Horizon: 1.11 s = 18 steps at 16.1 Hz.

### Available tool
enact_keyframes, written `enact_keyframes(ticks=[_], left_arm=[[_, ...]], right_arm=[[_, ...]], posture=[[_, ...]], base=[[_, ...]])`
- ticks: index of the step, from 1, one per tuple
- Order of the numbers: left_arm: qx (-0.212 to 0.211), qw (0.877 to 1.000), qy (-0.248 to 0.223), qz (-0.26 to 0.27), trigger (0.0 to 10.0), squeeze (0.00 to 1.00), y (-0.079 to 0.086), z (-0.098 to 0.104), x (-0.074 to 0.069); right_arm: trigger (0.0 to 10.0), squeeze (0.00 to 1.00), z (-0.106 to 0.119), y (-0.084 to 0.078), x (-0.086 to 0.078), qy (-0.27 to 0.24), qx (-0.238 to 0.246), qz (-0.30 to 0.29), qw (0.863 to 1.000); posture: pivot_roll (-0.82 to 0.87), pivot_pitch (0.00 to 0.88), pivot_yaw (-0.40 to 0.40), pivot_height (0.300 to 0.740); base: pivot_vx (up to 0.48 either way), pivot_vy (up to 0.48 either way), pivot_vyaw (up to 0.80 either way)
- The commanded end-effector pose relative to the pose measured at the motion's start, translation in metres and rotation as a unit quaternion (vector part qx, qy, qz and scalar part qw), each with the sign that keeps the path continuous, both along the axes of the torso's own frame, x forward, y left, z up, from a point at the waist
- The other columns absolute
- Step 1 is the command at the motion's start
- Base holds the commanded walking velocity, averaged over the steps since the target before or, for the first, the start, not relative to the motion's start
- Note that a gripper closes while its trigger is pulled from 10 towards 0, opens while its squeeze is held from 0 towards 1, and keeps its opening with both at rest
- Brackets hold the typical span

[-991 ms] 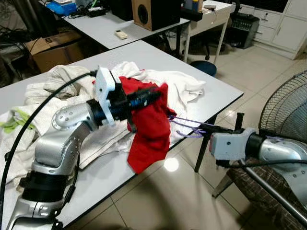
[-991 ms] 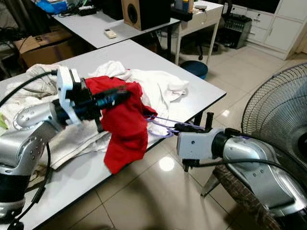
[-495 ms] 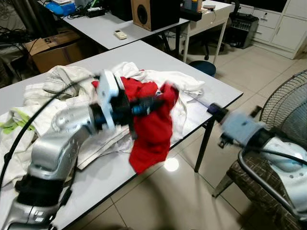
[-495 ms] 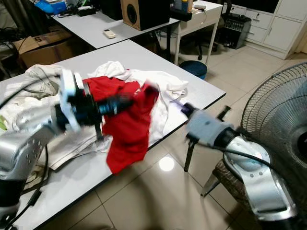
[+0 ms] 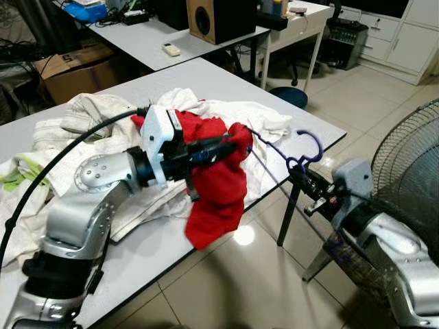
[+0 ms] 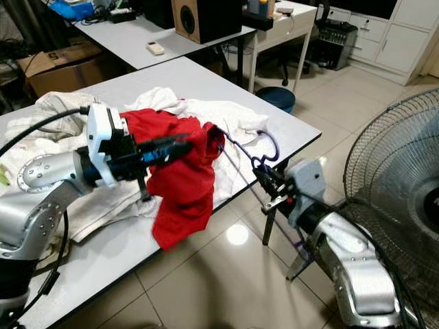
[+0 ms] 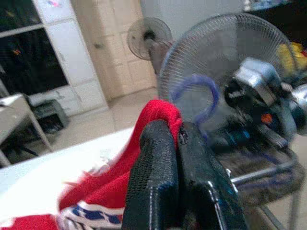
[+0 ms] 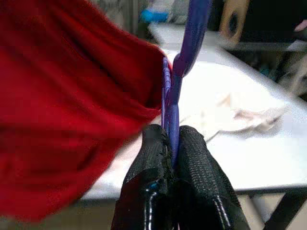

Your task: Hang hanger

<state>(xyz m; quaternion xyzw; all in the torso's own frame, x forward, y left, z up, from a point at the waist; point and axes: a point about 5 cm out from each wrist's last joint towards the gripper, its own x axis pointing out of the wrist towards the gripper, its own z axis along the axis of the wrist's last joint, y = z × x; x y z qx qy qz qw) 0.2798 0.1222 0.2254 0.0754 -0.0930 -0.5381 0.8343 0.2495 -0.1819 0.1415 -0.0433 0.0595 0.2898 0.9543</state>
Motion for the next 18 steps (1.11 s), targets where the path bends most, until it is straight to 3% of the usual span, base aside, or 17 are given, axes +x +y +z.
enact_keyframes(ticks=[1,3,4,6,10,13,14,16,17,18], left_arm=[[-0.003,1.000,-0.022,0.008,0.0,0.00,0.001,0.009,0.001],[0.000,1.000,-0.027,0.000,0.0,0.00,-0.002,0.008,-0.002],[-0.001,1.000,-0.027,-0.001,0.0,0.00,-0.003,0.008,-0.002],[0.005,0.999,-0.020,-0.029,0.0,0.00,-0.006,0.006,-0.008],[0.047,0.994,0.012,-0.095,0.0,0.00,-0.015,-0.003,-0.021],[0.038,0.990,-0.013,-0.135,0.0,0.00,-0.033,0.010,-0.027],[0.027,0.988,-0.021,-0.152,0.0,0.00,-0.040,0.017,-0.029],[0.036,0.991,-0.023,-0.130,0.0,0.00,-0.035,0.015,-0.024],[0.046,0.994,-0.029,-0.098,0.0,0.00,-0.028,0.014,-0.018],[0.051,0.997,-0.044,-0.041,0.0,0.00,-0.016,0.016,-0.006]], right_arm=[[10.0,0.00,-0.002,0.000,-0.003,0.018,-0.012,0.014,1.000],[10.0,0.00,-0.012,-0.008,-0.006,0.014,-0.181,0.038,0.983],[10.0,0.00,-0.012,-0.009,-0.006,0.012,-0.200,0.039,0.979],[10.0,0.00,0.001,-0.013,-0.001,-0.022,-0.285,0.049,0.957],[10.0,0.00,0.012,-0.012,0.005,-0.056,-0.332,0.066,0.939],[10.0,0.00,0.012,-0.009,0.006,-0.065,-0.351,0.092,0.930],[10.0,0.00,0.010,-0.004,0.009,-0.060,-0.308,0.082,0.946],[10.0,0.00,0.015,-0.008,0.017,-0.040,-0.181,0.004,0.983],[10.0,0.00,0.020,-0.016,0.022,-0.033,-0.116,-0.049,0.991],[10.0,0.00,0.027,-0.032,0.031,-0.026,-0.022,-0.130,0.991]], posture=[[-0.16,0.000,0.051,0.740],[-0.16,0.000,0.049,0.740],[-0.16,0.000,0.049,0.740],[-0.16,0.000,0.049,0.740],[-0.16,0.000,0.048,0.740],[-0.15,0.000,0.043,0.740],[-0.16,0.000,0.045,0.740],[-0.16,0.000,0.042,0.740],[-0.16,0.000,0.041,0.740],[-0.16,0.000,0.039,0.740]], base=[[0.000,0.000,0.00],[0.000,0.000,0.00],[0.000,0.000,0.00],[0.000,0.000,0.00],[0.000,0.000,0.00],[0.000,0.000,0.00],[0.000,0.000,0.00],[0.000,0.000,0.00],[0.000,0.000,0.00],[0.000,0.000,0.00]])
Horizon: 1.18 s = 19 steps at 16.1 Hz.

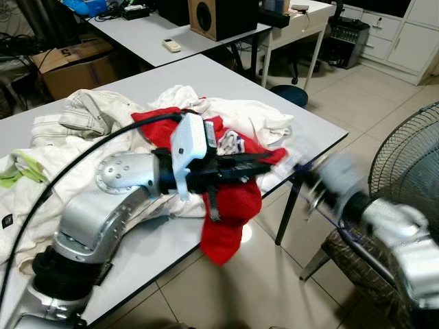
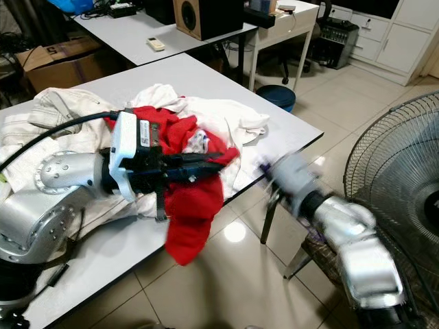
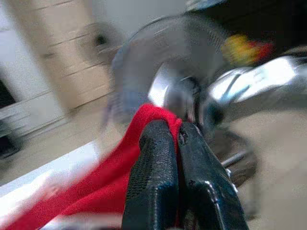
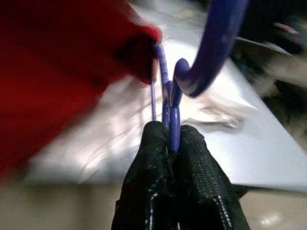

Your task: Hang hanger

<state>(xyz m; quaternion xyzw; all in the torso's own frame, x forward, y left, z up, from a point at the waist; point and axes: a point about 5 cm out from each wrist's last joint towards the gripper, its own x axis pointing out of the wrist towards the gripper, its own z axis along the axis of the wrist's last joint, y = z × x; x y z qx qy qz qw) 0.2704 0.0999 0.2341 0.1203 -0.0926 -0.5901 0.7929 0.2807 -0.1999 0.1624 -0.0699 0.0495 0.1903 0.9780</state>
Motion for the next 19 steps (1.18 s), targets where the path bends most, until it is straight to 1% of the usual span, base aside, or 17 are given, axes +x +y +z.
enact_keyframes(ticks=[1,2,3,4,5,6,7,8,9,11,13,14,15,16,17,18,19], left_arm=[[0.000,0.998,-0.034,0.061,0.0,0.00,0.016,0.010,0.013],[0.002,0.994,-0.049,0.101,0.0,0.00,0.025,0.014,0.023],[0.004,0.989,-0.067,0.134,0.0,0.00,0.032,0.018,0.031],[0.002,0.979,-0.095,0.178,0.0,0.00,0.042,0.026,0.043],[-0.019,0.968,-0.128,0.215,0.0,0.00,0.050,0.042,0.053],[-0.063,0.956,-0.155,0.240,0.0,0.00,0.057,0.059,0.058],[-0.086,0.952,-0.161,0.245,0.0,0.00,0.059,0.064,0.058],[-0.087,0.956,-0.152,0.234,0.0,0.00,0.057,0.060,0.056],[-0.078,0.961,-0.144,0.222,0.0,0.00,0.051,0.050,0.054],[-0.096,0.964,-0.142,0.204,0.0,0.00,0.043,0.042,0.051],[-0.110,0.968,-0.137,0.180,0.0,0.00,0.036,0.040,0.046],[-0.096,0.978,-0.121,0.142,0.0,0.00,0.031,0.032,0.038],[-0.080,0.984,-0.105,0.119,0.0,0.00,0.027,0.023,0.033],[-0.075,0.986,-0.100,0.113,0.0,0.00,0.027,0.020,0.032],[-0.065,0.989,-0.093,0.100,0.0,0.00,0.025,0.017,0.029],[-0.064,0.989,-0.092,0.097,0.0,0.00,0.024,0.017,0.029],[-0.061,0.990,-0.089,0.089,0.0,0.00,0.023,0.018,0.029]], right_arm=[[10.0,0.00,0.011,-0.026,0.005,-0.008,0.063,-0.085,0.994],[10.0,0.00,0.018,-0.036,0.013,-0.018,0.110,-0.124,0.986],[10.0,0.00,0.029,-0.041,0.019,-0.039,0.147,-0.138,0.979],[10.0,0.00,0.052,-0.042,0.028,-0.084,0.196,-0.135,0.968],[10.0,0.00,0.084,-0.039,0.031,-0.147,0.252,-0.114,0.950],[10.0,0.00,0.112,-0.036,0.029,-0.201,0.295,-0.092,0.930],[10.0,0.00,0.117,-0.031,0.025,-0.204,0.298,-0.071,0.930],[10.0,0.00,0.095,-0.018,0.021,-0.139,0.267,-0.037,0.953],[10.0,0.00,0.064,-0.008,0.015,-0.070,0.217,-0.022,0.973],[10.0,0.00,0.034,-0.003,0.005,-0.001,0.238,-0.036,0.971],[10.0,0.00,0.019,-0.002,-0.002,0.032,0.255,-0.052,0.965],[10.0,0.00,0.001,-0.003,-0.012,0.063,0.191,-0.065,0.977],[10.0,0.00,-0.011,-0.004,-0.019,0.078,0.071,-0.062,0.992],[10.0,0.00,-0.014,-0.004,-0.021,0.078,0.012,-0.059,0.995],[10.0,0.00,-0.012,-0.004,-0.020,0.059,-0.078,-0.054,0.994],[10.0,0.00,-0.009,-0.003,-0.019,0.052,-0.088,-0.053,0.993],[10.0,0.00,-0.004,0.000,-0.016,0.039,-0.119,-0.042,0.991]], posture=[[-0.16,0.000,0.038,0.740],[-0.16,0.000,0.038,0.740],[-0.16,0.000,0.038,0.740],[-0.16,0.000,0.036,0.740],[-0.17,0.000,0.035,0.740],[-0.17,0.000,0.032,0.740],[-0.17,0.000,0.031,0.740],[-0.17,0.000,0.032,0.740],[-0.18,0.000,0.032,0.740],[-0.18,0.000,0.032,0.740],[-0.18,0.000,0.033,0.740],[-0.18,0.000,0.039,0.740],[-0.18,0.000,0.049,0.740],[-0.18,0.000,0.049,0.740],[-0.18,0.000,0.061,0.740],[-0.18,0.000,0.064,0.740],[-0.18,0.000,0.068,0.740]], base=[[0.000,0.000,0.00],[0.000,0.000,0.00],[0.000,0.000,0.00],[0.000,0.000,0.00],[0.000,0.000,0.00],[0.000,0.000,0.00],[0.000,0.000,0.00],[0.000,0.000,0.00],[0.000,0.000,0.00],[0.000,0.000,0.00],[0.000,0.000,0.00],[0.000,0.000,0.00],[0.000,0.000,0.00],[0.000,0.000,0.00],[0.000,0.000,0.00],[0.000,0.000,0.00],[0.000,0.000,0.00]])
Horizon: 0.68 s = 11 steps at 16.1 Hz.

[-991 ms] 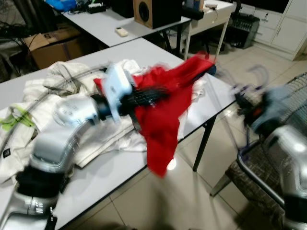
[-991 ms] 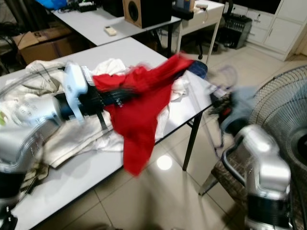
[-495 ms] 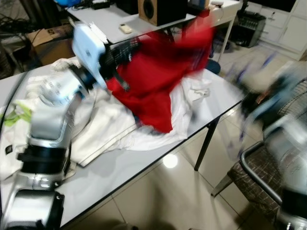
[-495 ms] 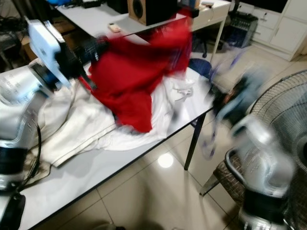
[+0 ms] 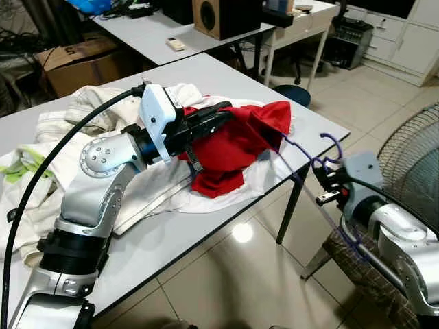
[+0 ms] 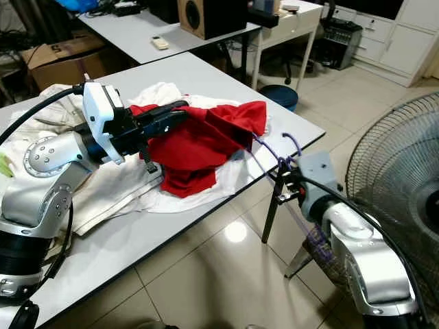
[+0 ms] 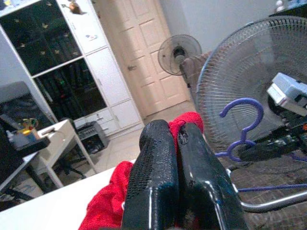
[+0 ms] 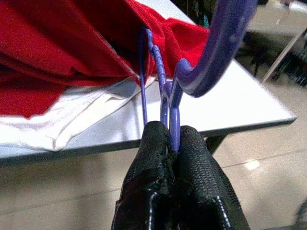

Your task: Hang hanger

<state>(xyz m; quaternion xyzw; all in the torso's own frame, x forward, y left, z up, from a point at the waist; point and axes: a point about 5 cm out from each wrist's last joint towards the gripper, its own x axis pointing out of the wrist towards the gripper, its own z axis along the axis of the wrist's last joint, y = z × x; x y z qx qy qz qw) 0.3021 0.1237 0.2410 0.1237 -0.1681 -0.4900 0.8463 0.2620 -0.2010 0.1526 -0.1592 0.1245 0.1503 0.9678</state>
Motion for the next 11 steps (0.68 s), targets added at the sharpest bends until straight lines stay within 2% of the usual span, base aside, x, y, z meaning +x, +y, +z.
enact_keyframes(ticks=[1,3,4,5,6,7,8,9,10,11], left_arm=[[0.003,1.000,-0.017,-0.022,0.0,0.00,-0.002,0.011,-0.005],[0.009,0.999,-0.005,-0.038,0.0,0.00,-0.005,0.009,-0.010],[0.009,0.999,-0.002,-0.036,0.0,0.00,-0.006,0.008,-0.010],[0.008,1.000,-0.009,-0.007,0.0,0.00,-0.007,0.010,-0.004],[0.006,1.000,-0.012,0.003,0.0,0.00,-0.006,0.011,-0.003],[-0.002,1.000,-0.014,0.011,0.0,0.00,-0.007,0.014,-0.001],[-0.003,1.000,-0.013,0.009,0.0,0.00,-0.007,0.014,-0.001],[-0.014,1.000,-0.007,-0.016,0.0,0.00,-0.011,0.016,-0.007],[-0.009,0.999,0.009,-0.052,0.0,0.00,-0.016,0.013,-0.014],[-0.001,0.998,0.020,-0.066,0.0,0.00,-0.018,0.009,-0.017]], right_arm=[[10.0,0.00,0.009,0.003,0.004,-0.024,-0.041,0.008,0.999],[10.0,0.00,0.011,0.006,0.006,-0.034,-0.100,0.036,0.994],[10.0,0.00,0.008,0.009,0.005,-0.032,-0.141,0.071,0.987],[10.0,0.00,0.004,0.015,0.000,-0.029,-0.219,0.132,0.966],[10.0,0.00,0.002,0.015,-0.002,-0.028,-0.249,0.149,0.957],[10.0,0.00,-0.001,0.013,-0.003,-0.031,-0.298,0.170,0.939],[10.0,0.00,-0.002,0.012,-0.003,-0.032,-0.304,0.169,0.937],[10.0,0.00,0.002,0.004,0.003,-0.051,-0.319,0.137,0.936],[10.0,0.00,0.011,0.001,0.012,-0.078,-0.277,0.090,0.953],[10.0,0.00,0.015,0.002,0.015,-0.088,-0.242,0.072,0.964]], posture=[[-0.18,0.000,0.068,0.740],[-0.18,0.000,0.069,0.740],[-0.18,0.000,0.065,0.740],[-0.17,0.000,0.061,0.740],[-0.17,0.000,0.060,0.740],[-0.17,0.000,0.059,0.740],[-0.17,0.000,0.059,0.740],[-0.18,0.000,0.058,0.740],[-0.17,0.000,0.059,0.740],[-0.17,0.000,0.058,0.740]], base=[[0.000,0.000,0.00],[0.000,0.000,0.00],[0.000,0.000,0.00],[0.000,0.000,0.00],[0.000,0.000,0.00],[0.000,0.000,0.00],[0.000,0.000,0.00],[0.000,0.000,0.00],[0.000,0.000,0.00],[0.000,0.000,0.00]])
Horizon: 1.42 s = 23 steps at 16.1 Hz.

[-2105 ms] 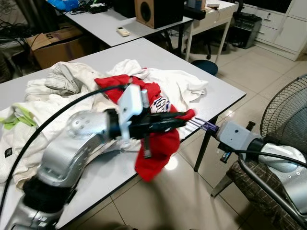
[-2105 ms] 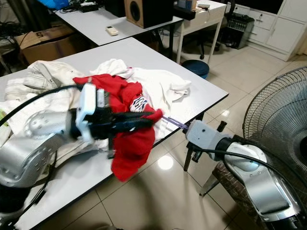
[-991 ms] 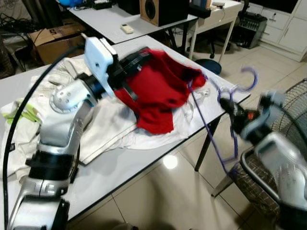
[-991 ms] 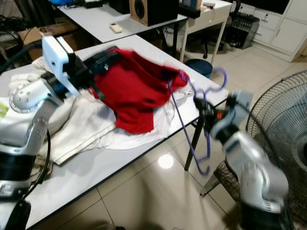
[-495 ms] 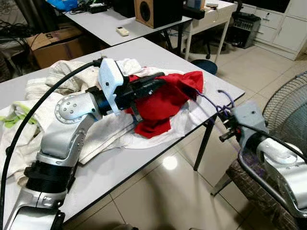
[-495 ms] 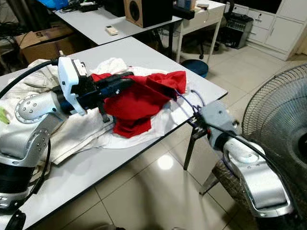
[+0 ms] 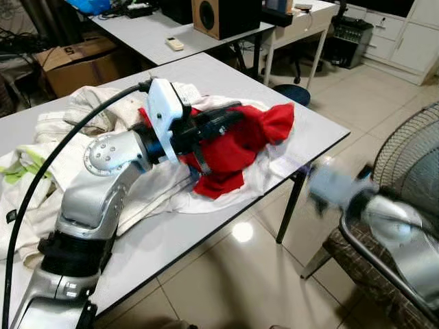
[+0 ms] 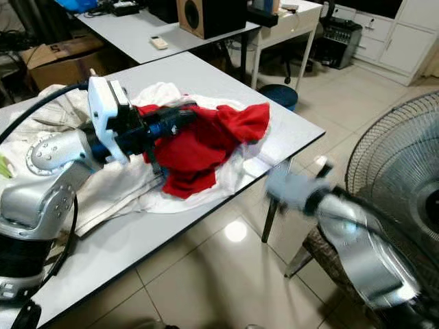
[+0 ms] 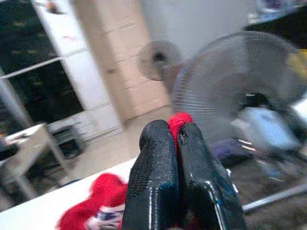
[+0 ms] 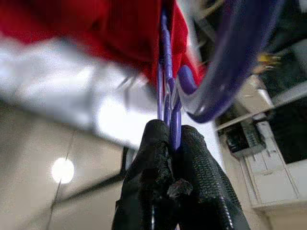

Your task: Hang hanger

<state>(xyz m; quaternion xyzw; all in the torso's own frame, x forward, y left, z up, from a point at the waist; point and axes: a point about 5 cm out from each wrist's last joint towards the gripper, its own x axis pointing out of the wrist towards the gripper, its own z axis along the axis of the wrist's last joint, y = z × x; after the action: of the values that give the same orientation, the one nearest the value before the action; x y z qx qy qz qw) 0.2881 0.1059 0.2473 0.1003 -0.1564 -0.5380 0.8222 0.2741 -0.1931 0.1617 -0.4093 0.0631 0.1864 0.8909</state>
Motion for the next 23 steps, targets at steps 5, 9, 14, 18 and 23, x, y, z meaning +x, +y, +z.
enact_keyframes(ticks=[5,9,14,18,23], left_arm=[[0.117,0.992,-0.011,-0.042,0.0,0.00,-0.009,-0.021,-0.011],[0.089,0.994,-0.057,-0.022,0.0,0.00,-0.016,-0.008,-0.005],[0.075,0.994,-0.017,-0.083,0.0,0.00,-0.021,-0.013,-0.018],[0.101,0.986,0.021,-0.129,0.0,0.00,-0.024,-0.025,-0.029],[0.084,0.993,-0.028,-0.073,0.0,0.00,-0.024,-0.013,-0.018]], right_arm=[[10.0,0.00,-0.013,0.020,0.002,0.104,0.148,0.067,0.981],[10.0,0.00,-0.027,-0.008,0.006,0.120,-0.095,0.045,0.987],[10.0,0.00,-0.005,-0.015,0.021,0.049,0.010,-0.018,0.999],[10.0,0.00,-0.016,0.000,0.023,0.129,0.324,-0.046,0.936],[10.0,0.00,-0.049,0.003,0.007,0.231,0.225,-0.041,0.946]], posture=[[-0.16,0.000,0.056,0.740],[-0.16,0.000,0.049,0.740],[-0.16,0.000,0.050,0.740],[-0.16,0.000,0.049,0.740],[-0.16,0.000,0.044,0.740]], base=[[0.000,0.000,0.00],[0.000,0.000,0.00],[0.000,0.000,0.00],[0.000,0.000,0.00],[0.000,0.000,0.00]])
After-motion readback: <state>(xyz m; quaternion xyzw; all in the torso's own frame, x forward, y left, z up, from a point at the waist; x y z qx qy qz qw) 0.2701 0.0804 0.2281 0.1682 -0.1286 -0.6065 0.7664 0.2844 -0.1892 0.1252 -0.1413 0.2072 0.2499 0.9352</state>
